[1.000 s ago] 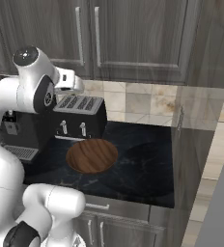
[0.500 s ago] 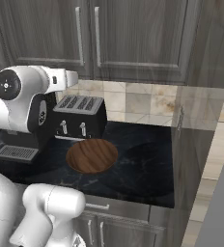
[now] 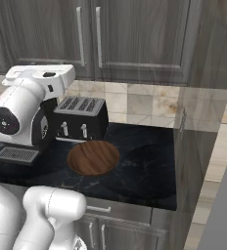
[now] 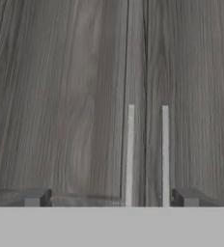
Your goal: Open the cabinet. Pick the kiwi and banana from the cabinet and place them into the bowl. Then close the cabinet.
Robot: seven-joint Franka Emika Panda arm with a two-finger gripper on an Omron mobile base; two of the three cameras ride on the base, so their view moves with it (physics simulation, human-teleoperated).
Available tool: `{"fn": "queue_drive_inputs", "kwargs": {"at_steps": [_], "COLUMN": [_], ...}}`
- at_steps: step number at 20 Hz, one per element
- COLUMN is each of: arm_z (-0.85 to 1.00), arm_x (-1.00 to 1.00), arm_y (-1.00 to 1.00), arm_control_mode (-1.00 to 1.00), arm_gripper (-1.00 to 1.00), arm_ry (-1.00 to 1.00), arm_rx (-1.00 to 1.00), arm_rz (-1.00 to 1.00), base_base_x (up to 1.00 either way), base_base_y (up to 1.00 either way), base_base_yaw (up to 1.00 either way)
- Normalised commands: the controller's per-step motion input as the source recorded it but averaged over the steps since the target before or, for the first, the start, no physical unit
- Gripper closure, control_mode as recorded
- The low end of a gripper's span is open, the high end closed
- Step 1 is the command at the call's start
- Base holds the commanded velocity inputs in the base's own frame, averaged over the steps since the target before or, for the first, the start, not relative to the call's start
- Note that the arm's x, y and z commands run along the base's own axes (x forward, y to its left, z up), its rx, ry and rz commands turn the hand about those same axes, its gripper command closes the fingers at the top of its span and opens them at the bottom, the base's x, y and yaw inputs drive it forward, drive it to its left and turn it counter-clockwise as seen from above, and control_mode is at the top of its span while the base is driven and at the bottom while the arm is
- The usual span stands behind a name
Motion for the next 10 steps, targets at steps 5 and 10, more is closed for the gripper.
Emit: {"fn": "queue_drive_inputs", "kwargs": {"at_steps": [5,10], "arm_z": [0.03,0.0], "arm_x": [-0.02,0.07], "arm_y": [0.0,0.0], "arm_control_mode": [-1.0,-1.0], "arm_gripper": [-1.0,-1.0], "arm_ry": [-0.05,0.0], "arm_rx": [0.0,0.0], "arm_rz": [0.0,0.0], "base_base_x": [0.0,0.0], "base_base_y": [0.0,0.0], "base_base_yaw": [0.0,0.0]}}
